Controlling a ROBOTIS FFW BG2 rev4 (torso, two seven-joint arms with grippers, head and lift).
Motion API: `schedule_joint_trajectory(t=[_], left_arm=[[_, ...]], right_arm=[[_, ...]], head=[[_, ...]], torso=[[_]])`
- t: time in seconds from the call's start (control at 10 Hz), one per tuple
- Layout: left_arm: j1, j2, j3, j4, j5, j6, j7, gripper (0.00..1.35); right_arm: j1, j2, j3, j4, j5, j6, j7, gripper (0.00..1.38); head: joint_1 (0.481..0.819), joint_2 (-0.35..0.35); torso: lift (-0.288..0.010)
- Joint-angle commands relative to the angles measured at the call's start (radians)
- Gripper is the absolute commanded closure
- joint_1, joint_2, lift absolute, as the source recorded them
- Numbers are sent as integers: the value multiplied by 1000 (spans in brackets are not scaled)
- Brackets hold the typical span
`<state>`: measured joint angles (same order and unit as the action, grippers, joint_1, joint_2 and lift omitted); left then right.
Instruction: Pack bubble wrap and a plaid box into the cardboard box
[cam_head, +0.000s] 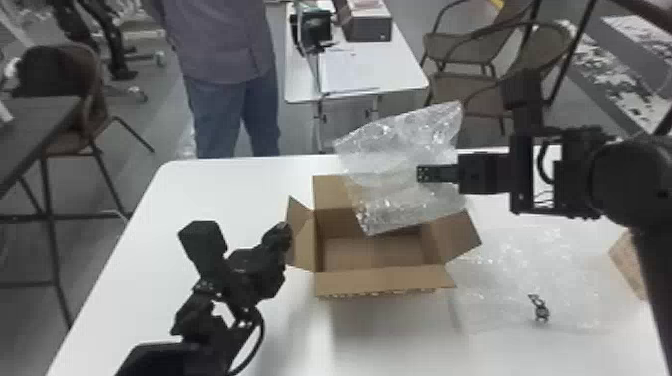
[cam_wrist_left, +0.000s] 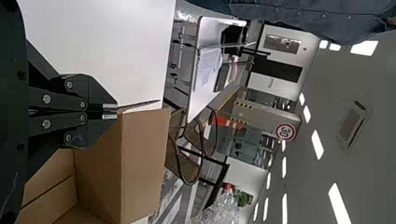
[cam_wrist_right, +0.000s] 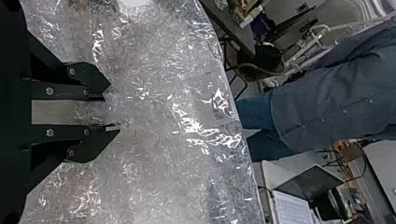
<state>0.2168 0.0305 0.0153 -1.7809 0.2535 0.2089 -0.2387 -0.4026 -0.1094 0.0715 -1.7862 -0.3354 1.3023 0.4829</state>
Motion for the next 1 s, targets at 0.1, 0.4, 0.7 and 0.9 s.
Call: schedule_joint_trajectory(t=[0.1,0.4,0.7,0.9], left_arm=[[26,3,-31,-2,17,-62,87,1207],[62,31,-100,-2,69,-184,259,1207],[78,63,-167,-2,107,-249,377,1207],[76,63,-172,0,110,-247,380,1207]], right_arm=[[-4,17,4,11,61,-3,29,995],[-13,19,25,54,61,-18,54,995],[-28,23,53,116,67,-34,59,995],[-42,63,87,226,76,-86,83,995]], head=[[695,115],[695,132],[695,144],[695,150]], torso=[[-73],[-73],[-73],[-73]])
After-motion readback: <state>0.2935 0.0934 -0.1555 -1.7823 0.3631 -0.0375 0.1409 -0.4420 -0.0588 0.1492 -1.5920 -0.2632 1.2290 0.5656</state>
